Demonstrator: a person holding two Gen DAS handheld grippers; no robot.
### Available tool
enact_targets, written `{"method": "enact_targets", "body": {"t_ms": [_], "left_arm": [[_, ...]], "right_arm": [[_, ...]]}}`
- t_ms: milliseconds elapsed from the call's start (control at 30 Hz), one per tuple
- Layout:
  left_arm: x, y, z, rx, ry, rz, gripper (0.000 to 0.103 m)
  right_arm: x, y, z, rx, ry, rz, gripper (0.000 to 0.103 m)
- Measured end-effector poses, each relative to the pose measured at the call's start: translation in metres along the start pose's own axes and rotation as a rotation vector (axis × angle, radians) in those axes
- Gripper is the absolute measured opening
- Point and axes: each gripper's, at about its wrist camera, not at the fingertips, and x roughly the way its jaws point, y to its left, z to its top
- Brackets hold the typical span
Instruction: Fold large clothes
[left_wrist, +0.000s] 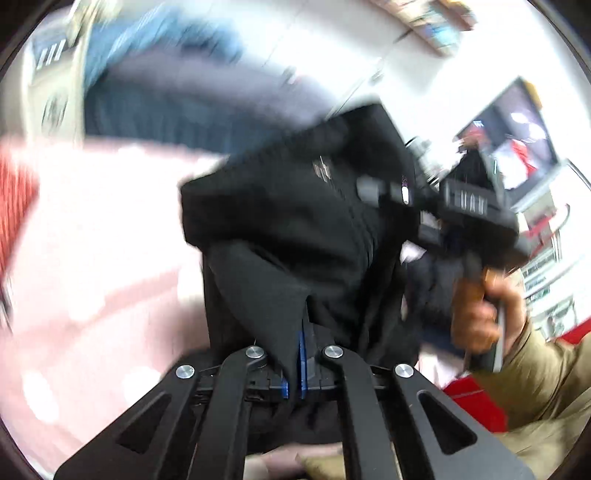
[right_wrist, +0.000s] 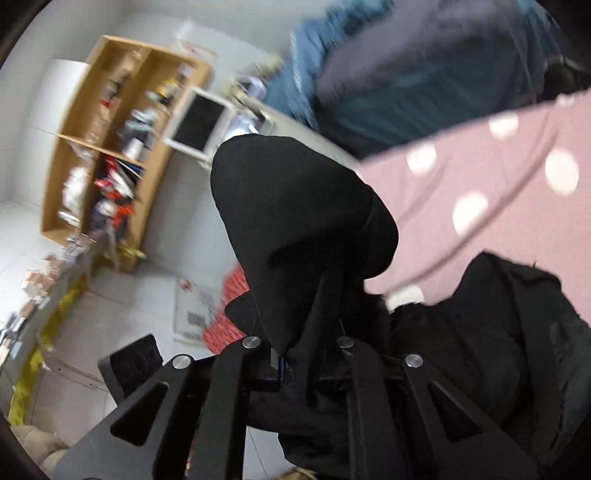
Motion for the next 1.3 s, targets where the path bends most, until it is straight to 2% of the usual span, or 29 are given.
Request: {"method": "enact_targets", "body": {"t_ms": [167, 233, 333, 433, 533, 633, 700, 767, 833, 867, 900, 933, 967, 1000, 1067, 1100, 1133, 1200, 1233, 1300], "left_arm": [[-0.078, -0.062, 0.043, 0.190, -0.178, -0.032, 0.003], [-0.101, -0.092, 0.048, 0.257, -0.233, -0.048, 0.003], [-0.164, -0.123, 0.048, 0.376, -0.348, -0.077, 0.003], [-0.224, -0.154, 0.039, 0.468, -0.474, -0.079, 0.003], [-0.265, -0.183, 0.036, 0.543, -0.595, -0.039, 0.003], [-0.300, -0.199, 0.028, 0.572, -0.668, -0.066, 0.003], [-0.309, -0.201, 0.040, 0.582, -0.706, -0.054, 0.003], [-0.304, -0.194, 0.058, 0.554, -0.717, -0.010, 0.003], [-0.289, -0.174, 0.081, 0.470, -0.685, 0.023, 0.006], [-0.278, -0.168, 0.094, 0.425, -0.661, 0.026, 0.006], [-0.254, -0.150, 0.111, 0.354, -0.599, 0.035, 0.014], [-0.230, -0.134, 0.124, 0.298, -0.549, 0.065, 0.024], [-0.208, -0.122, 0.130, 0.263, -0.524, 0.117, 0.070], [-0.177, -0.103, 0.137, 0.234, -0.502, 0.222, 0.094], [-0.124, -0.073, 0.138, 0.225, -0.437, 0.338, 0.095], [-0.089, -0.054, 0.134, 0.205, -0.359, 0.381, 0.095], [-0.061, -0.035, 0.128, 0.188, -0.288, 0.410, 0.095], [-0.005, 0.007, 0.107, 0.118, -0.103, 0.468, 0.095], [0.009, 0.022, 0.093, 0.080, -0.043, 0.480, 0.094], [0.035, 0.057, 0.046, -0.016, 0.054, 0.471, 0.095]], "right_arm": [[-0.105, 0.063, -0.003, -0.078, -0.246, 0.109, 0.010], [-0.145, 0.091, -0.011, -0.116, -0.320, 0.165, 0.010], [-0.195, 0.142, -0.030, -0.186, -0.407, 0.252, 0.010], [-0.241, 0.212, -0.056, -0.377, -0.485, 0.268, 0.010], [-0.268, 0.263, -0.069, -0.497, -0.538, 0.336, 0.009], [-0.290, 0.303, -0.068, -0.602, -0.586, 0.381, 0.009], [-0.296, 0.325, -0.059, -0.676, -0.634, 0.347, 0.009], [-0.285, 0.334, -0.039, -0.674, -0.639, 0.293, 0.010], [-0.269, 0.327, -0.013, -0.618, -0.634, 0.187, 0.014], [-0.256, 0.321, 0.001, -0.592, -0.623, 0.117, 0.022], [-0.234, 0.307, 0.022, -0.552, -0.611, 0.001, 0.031], [-0.211, 0.289, 0.041, -0.505, -0.582, -0.075, 0.068], [-0.193, 0.266, 0.059, -0.453, -0.544, -0.118, 0.099], [-0.175, 0.245, 0.073, -0.407, -0.515, -0.146, 0.098], [-0.135, 0.182, 0.096, -0.243, -0.472, -0.302, 0.098], [-0.114, 0.143, 0.099, -0.155, -0.431, -0.369, 0.098], [-0.101, 0.116, 0.096, -0.095, -0.394, -0.393, 0.098], [-0.079, 0.064, 0.078, 0.014, -0.322, -0.417, 0.098], [-0.066, 0.032, 0.058, 0.052, -0.268, -0.474, 0.098], [-0.051, -0.003, 0.028, 0.077, -0.204, -0.586, 0.098]]}}
